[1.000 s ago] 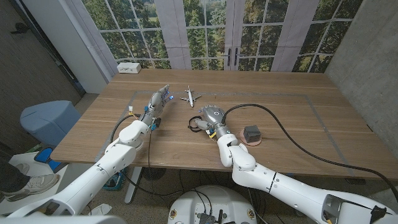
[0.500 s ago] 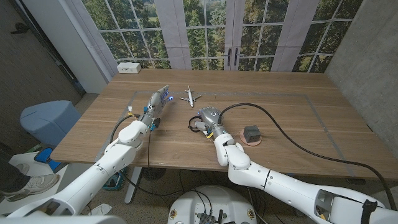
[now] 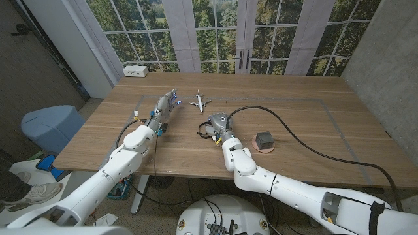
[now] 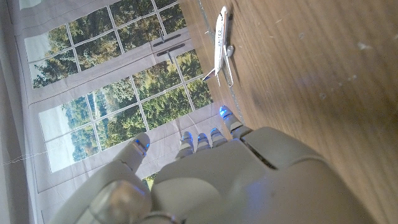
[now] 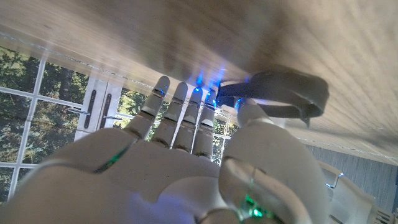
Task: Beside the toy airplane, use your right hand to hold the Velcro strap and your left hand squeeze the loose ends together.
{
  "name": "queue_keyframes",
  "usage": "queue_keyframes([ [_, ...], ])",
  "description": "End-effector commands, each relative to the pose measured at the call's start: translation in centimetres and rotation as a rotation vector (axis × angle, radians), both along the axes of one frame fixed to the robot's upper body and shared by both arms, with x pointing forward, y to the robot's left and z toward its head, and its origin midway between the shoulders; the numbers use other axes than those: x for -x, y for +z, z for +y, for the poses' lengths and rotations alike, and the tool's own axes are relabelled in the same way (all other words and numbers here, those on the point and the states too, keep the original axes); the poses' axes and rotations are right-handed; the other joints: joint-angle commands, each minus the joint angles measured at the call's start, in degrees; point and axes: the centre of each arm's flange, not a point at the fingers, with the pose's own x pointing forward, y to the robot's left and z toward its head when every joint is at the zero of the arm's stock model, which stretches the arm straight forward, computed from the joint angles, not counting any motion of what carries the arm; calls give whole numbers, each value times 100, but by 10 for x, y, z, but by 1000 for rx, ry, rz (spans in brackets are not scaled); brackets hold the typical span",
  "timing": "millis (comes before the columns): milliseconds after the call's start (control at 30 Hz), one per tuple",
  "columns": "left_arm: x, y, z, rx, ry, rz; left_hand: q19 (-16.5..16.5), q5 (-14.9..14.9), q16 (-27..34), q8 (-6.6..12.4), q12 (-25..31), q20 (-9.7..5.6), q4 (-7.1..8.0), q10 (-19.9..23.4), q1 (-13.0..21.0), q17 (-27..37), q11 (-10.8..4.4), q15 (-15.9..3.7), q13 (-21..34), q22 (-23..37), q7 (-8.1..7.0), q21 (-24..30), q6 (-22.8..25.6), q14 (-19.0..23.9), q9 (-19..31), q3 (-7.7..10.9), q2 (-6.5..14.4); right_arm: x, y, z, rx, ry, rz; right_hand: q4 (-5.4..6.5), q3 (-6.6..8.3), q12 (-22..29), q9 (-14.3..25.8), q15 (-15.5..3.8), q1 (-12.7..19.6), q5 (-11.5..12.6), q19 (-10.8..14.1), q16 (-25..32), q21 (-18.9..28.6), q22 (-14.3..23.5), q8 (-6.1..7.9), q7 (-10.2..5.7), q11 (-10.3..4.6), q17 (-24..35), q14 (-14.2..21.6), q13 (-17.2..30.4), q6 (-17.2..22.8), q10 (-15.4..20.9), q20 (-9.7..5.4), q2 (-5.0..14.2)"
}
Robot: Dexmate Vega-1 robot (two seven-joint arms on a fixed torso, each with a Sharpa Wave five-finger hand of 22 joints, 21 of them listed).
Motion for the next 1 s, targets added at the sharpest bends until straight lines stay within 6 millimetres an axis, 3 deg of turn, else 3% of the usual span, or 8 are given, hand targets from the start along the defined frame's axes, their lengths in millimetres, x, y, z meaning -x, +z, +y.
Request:
queue_keyframes([
  [33, -5, 2, -1, -6, -10, 2, 16, 23, -14, -17, -11, -18, -8, 34, -58, 1, 20, -15, 0, 6, -20, -8, 9, 22, 0, 26, 296, -13, 0, -2, 22, -60, 15, 10, -202, 290, 23, -780, 288, 53, 178, 641, 166, 48, 167, -109, -109, 589, 391, 252, 446, 495, -39, 42],
  [200, -6, 3, -1, -6, -12, 2, 19, 23, -14, -17, -14, -19, -10, 29, -58, 1, 17, -8, 0, 6, -16, -16, 12, 24, 0, 27, 295, -15, 2, -4, 27, -63, 8, 32, -312, 808, 31, -883, 510, 81, 304, 1229, 359, 82, 374, -180, -236, 1171, 893, 563, 1086, 1330, -72, 141],
  [433, -7, 4, -2, -7, -11, 3, 21, 22, -17, -20, -18, -17, -13, 23, -59, 1, 24, -13, 0, 7, -13, -28, 7, 21, 0, 28, 292, -18, 1, -7, 39, -58, 1, -50, -212, 1427, 48, -1010, 930, 115, 426, 1655, 603, 116, 714, -345, -377, 1650, 1652, 970, 2038, 2196, -149, 198],
  [633, -6, 3, -3, -3, -8, 5, 24, 22, -15, -19, -18, -15, -14, 24, -59, 1, 21, -10, 0, 7, -17, -37, 10, 27, 0, 28, 290, -22, -1, -9, 68, -53, -18, -27, -221, 1693, 60, -1015, 1180, 41, 450, 1971, 743, 148, 808, -311, -509, 2034, 2004, 1245, 2302, 2410, -223, 183],
  [767, -6, 2, -3, -3, -7, 8, 26, 22, -15, -20, -17, -14, -16, 29, -60, 0, 26, -11, 0, 7, -16, -44, 10, 29, 0, 29, 288, -23, -3, -13, 55, -29, -51, 27, -237, 1746, 99, -995, 1178, 34, 453, 1958, 796, 161, 839, -355, -540, 2116, 2000, 1356, 2333, 2369, -293, 189],
  [1000, -7, 3, -5, -9, -11, 10, 31, 21, -16, -20, -19, -14, -18, 26, -61, 1, 24, -21, 0, 7, -17, -54, 11, 30, 0, 29, 286, -22, -2, -23, -30, 5, -132, 159, -285, 1890, 321, -995, 1105, 94, 246, 1878, 859, 188, 931, -264, -650, 2328, 1945, 1704, 2204, 2193, -325, 275],
])
